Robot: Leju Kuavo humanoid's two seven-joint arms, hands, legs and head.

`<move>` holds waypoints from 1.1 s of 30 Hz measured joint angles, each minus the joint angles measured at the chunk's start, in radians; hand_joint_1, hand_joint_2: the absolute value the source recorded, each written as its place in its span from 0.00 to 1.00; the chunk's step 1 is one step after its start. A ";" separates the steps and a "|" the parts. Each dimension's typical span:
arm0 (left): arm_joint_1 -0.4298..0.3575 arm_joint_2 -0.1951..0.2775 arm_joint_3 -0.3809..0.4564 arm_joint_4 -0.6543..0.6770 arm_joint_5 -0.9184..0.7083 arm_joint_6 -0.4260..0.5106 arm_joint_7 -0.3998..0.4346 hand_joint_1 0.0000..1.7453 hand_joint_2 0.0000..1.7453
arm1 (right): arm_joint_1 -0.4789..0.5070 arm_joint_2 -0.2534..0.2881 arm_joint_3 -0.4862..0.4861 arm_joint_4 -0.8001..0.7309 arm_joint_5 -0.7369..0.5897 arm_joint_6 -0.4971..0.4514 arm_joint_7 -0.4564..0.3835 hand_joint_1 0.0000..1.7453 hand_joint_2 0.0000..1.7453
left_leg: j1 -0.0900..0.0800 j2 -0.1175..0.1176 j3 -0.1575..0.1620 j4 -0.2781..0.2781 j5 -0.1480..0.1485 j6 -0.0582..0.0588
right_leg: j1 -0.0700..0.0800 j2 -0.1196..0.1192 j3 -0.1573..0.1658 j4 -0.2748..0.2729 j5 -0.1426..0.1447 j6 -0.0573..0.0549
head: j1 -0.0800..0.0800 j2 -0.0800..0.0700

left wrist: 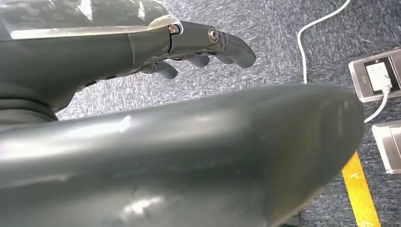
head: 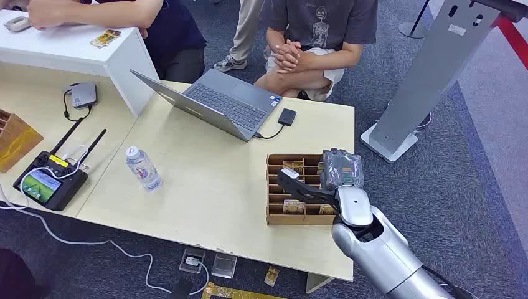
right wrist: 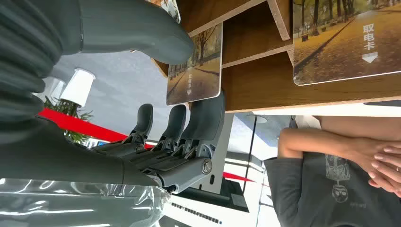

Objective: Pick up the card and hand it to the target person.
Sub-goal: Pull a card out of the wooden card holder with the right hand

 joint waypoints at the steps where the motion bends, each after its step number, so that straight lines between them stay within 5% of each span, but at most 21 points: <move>1: 0.000 0.000 0.000 0.000 0.000 0.000 0.000 0.00 0.00 | -0.001 0.000 0.000 0.001 -0.001 0.000 0.000 0.52 1.00 | 0.000 0.000 0.000 0.000 0.000 0.000 | 0.000 0.000 0.000 0.000 0.000 0.000 | 0.000 0.000; 33: 0.000 -0.005 0.000 0.000 0.000 0.001 0.002 0.00 0.00 | -0.014 0.017 -0.017 0.042 -0.005 -0.008 -0.018 0.91 1.00 | 0.000 0.000 0.001 0.000 0.000 0.000 | 0.000 0.000 0.001 0.000 0.000 0.000 | 0.000 0.000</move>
